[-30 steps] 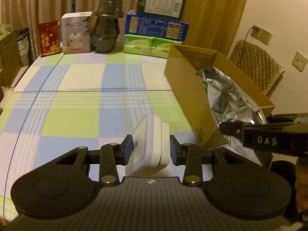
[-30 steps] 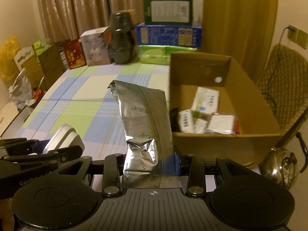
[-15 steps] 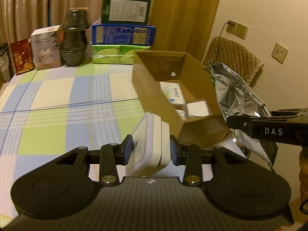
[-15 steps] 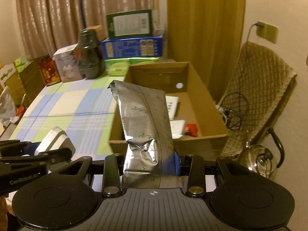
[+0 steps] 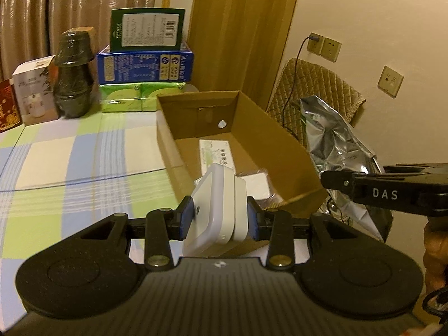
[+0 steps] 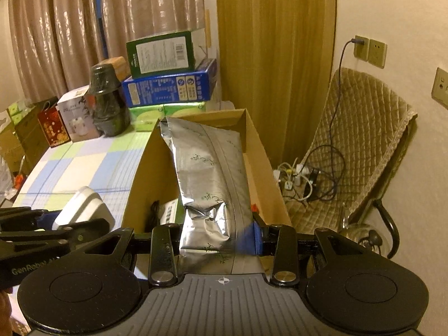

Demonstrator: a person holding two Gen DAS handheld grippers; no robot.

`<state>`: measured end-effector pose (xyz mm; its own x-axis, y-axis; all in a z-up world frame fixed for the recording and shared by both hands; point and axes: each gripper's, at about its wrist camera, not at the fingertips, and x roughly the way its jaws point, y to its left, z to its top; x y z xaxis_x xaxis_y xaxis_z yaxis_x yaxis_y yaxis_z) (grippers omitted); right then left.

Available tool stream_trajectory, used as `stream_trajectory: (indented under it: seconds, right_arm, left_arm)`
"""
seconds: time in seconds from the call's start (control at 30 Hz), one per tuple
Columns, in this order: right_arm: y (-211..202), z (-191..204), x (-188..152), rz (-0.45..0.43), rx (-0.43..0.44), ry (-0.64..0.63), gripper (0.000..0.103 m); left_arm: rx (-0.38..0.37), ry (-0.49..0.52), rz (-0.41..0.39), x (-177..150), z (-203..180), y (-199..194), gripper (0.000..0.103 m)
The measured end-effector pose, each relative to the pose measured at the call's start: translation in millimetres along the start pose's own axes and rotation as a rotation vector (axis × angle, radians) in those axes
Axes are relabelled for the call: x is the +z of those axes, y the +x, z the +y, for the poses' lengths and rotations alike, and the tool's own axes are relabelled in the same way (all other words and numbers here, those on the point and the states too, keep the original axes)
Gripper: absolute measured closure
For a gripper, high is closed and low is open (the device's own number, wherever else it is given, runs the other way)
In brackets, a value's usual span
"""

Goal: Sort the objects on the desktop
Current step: 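Carry the adapter and foil bag over the cardboard box with both tools, then open the left tool over the box while the right tool releases the foil bag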

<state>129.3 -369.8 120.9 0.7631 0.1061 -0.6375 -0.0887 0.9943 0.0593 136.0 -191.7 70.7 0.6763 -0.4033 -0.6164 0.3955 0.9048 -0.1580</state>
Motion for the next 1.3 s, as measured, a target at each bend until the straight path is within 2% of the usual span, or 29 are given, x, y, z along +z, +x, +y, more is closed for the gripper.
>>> stream_trajectory:
  seconds: [0.5,1.03,1.1,1.13,1.17,1.3]
  right_arm:
    - [31.9,-16.6,31.4,0.002,0.018,0.009,0.068]
    - [69.5,-30.1,50.3,0.024,0.018,0.035,0.068]
    - [74.2,-32.0,51.5,0.031,0.019,0.044,0.068]
    - [76.0,-32.7,51.5,0.034,0.019,0.048,0.068]
    - [77.5,-33.0,51.4,0.037,0.02,0.049,0.068]
    - [86.5,-30.0,49.2,0.053,0.031,0.054,0.068]
  left_arm:
    - [-0.028,0.006,0.014,35.4,-18.9,40.6,0.069]
    - [-0.037,-0.002,0.042,48.3,-13.6,80.3,0.069]
    - [-0.052,-0.005,0.038,52.8,-10.6,90.2,0.068]
    - [-0.045,-0.005,0.046,54.6,-9.3,95.5,0.06]
    - [-0.037,-0.011,0.047,56.4,-6.6,98.9,0.058]
    - [-0.022,-0.024,0.008,59.5,5.3,92.3,0.058]
